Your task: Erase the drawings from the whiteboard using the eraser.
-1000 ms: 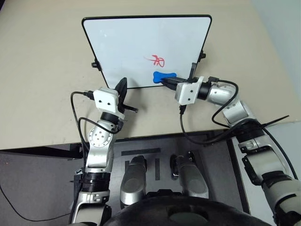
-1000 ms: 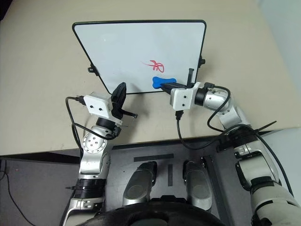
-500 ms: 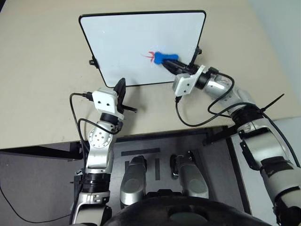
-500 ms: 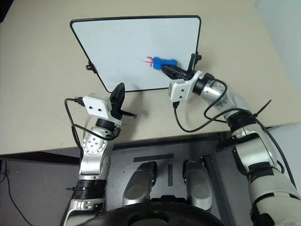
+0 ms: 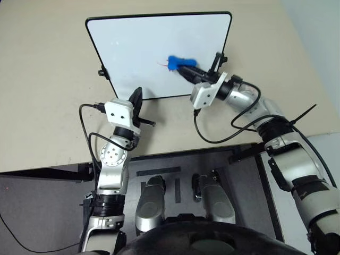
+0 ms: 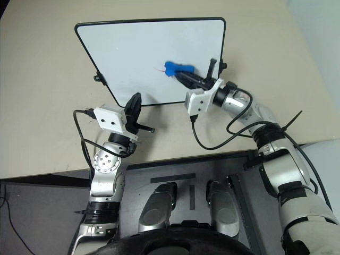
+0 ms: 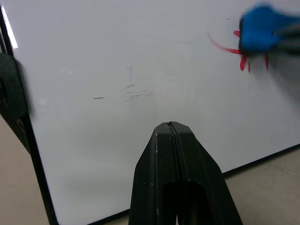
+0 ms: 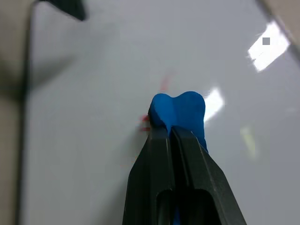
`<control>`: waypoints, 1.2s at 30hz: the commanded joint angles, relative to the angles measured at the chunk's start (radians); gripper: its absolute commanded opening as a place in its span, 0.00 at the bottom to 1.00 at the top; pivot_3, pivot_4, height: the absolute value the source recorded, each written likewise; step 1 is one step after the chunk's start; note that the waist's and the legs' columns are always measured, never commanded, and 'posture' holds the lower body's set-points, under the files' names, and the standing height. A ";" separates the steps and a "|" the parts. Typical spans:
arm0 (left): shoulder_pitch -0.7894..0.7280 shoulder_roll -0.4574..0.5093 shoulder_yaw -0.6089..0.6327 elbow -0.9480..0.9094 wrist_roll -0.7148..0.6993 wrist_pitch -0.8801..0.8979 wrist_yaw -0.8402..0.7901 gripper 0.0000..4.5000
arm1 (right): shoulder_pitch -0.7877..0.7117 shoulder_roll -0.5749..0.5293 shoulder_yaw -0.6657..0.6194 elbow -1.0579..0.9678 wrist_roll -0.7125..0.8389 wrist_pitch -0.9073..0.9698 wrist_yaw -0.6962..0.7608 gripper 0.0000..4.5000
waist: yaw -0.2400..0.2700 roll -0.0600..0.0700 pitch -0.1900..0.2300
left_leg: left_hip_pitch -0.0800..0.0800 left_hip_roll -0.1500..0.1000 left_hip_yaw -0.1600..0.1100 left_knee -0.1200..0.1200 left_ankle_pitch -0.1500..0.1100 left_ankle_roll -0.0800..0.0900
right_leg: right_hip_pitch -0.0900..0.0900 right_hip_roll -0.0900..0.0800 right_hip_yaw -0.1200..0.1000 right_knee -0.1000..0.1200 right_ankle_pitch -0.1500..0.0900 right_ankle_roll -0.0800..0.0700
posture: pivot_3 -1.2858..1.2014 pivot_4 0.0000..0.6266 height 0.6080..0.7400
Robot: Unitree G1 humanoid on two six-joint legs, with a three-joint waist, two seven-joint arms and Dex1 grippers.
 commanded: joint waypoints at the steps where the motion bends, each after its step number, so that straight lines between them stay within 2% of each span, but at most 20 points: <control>1: -0.006 0.003 0.002 -0.023 0.002 -0.020 -0.002 0.00 | -0.002 -0.006 0.010 0.047 -0.008 0.014 0.010 0.00 | 0.000 0.000 0.000 | 0.000 0.000 0.000 0.000 0.000 -0.001 | 0.000 0.000 0.000 0.000 0.000 0.000 | 0.52 0.24 1.00; 13: 0.000 0.008 0.003 -0.031 0.001 -0.018 -0.003 0.00 | -0.054 -0.033 -0.051 -0.017 -0.031 0.004 -0.167 0.00 | 0.000 0.000 0.000 | -0.001 0.000 0.000 0.000 -0.003 -0.006 | -0.001 0.000 0.000 0.000 0.004 -0.002 | 0.52 0.24 1.00; 20: -0.010 0.004 -0.005 -0.021 0.000 -0.020 -0.006 0.00 | -0.072 -0.007 -0.043 -0.065 -0.007 -0.004 -0.131 0.00 | -0.001 0.000 0.000 | -0.002 0.000 0.000 0.000 -0.003 -0.005 | -0.003 0.000 0.000 0.000 0.004 -0.002 | 0.52 0.24 1.00; 31: -0.015 0.000 -0.007 -0.011 0.001 -0.028 -0.006 0.00 | -0.022 0.045 0.050 0.063 -0.024 -0.002 -0.009 0.00 | -0.002 0.000 0.000 | -0.003 0.001 0.000 -0.001 -0.003 -0.001 | -0.004 0.000 0.000 -0.006 0.004 -0.002 | 0.52 0.24 1.00; 36: -0.011 0.001 -0.007 -0.015 0.001 -0.028 -0.006 0.00 | -0.039 0.048 0.034 0.048 -0.033 0.000 -0.056 0.00 | -0.002 0.000 0.000 | -0.003 0.001 0.000 -0.001 -0.004 -0.004 | -0.004 0.000 -0.001 -0.005 0.004 -0.002 | 0.52 0.24 1.00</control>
